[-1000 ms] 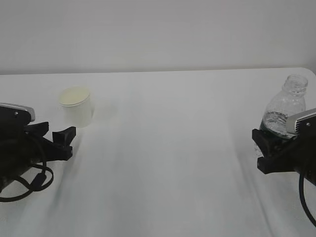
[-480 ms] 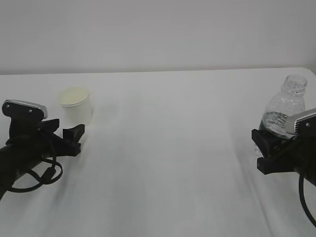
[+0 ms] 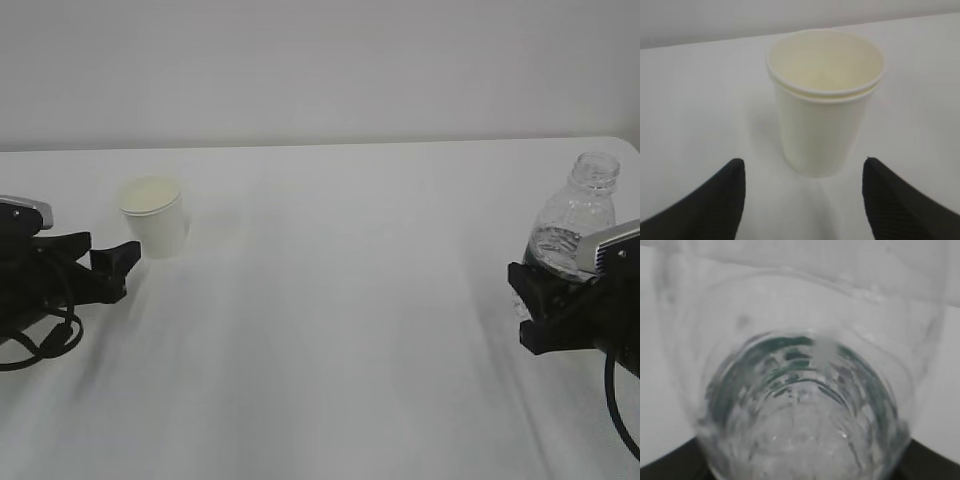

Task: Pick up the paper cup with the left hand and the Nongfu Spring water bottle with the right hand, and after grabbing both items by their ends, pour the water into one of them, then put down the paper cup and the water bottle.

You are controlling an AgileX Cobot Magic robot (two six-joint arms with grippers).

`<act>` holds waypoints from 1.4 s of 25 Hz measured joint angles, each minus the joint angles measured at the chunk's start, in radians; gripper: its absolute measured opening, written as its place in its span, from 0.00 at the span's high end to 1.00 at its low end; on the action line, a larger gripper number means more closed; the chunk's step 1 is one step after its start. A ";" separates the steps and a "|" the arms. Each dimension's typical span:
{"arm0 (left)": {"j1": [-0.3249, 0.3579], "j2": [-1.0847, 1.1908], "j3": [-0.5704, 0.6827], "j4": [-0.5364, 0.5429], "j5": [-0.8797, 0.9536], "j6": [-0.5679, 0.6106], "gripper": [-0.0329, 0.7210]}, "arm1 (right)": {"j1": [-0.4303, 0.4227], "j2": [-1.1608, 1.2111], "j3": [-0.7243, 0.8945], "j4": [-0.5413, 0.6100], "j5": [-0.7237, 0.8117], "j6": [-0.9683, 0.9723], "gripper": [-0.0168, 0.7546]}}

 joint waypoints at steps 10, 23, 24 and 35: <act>0.008 0.032 -0.083 0.086 0.004 -0.038 0.26 | 0.000 0.000 0.000 -0.019 0.000 -0.002 0.43; 0.008 0.127 -0.090 0.086 0.002 -0.053 0.25 | 0.000 0.000 0.000 -0.044 0.000 -0.002 0.43; 0.008 0.127 -0.096 0.086 0.002 -0.053 0.24 | 0.000 0.000 0.000 -0.044 0.000 -0.002 0.43; 0.008 0.161 -0.225 0.129 0.016 -0.123 0.17 | 0.000 0.000 0.000 -0.046 0.000 -0.002 0.43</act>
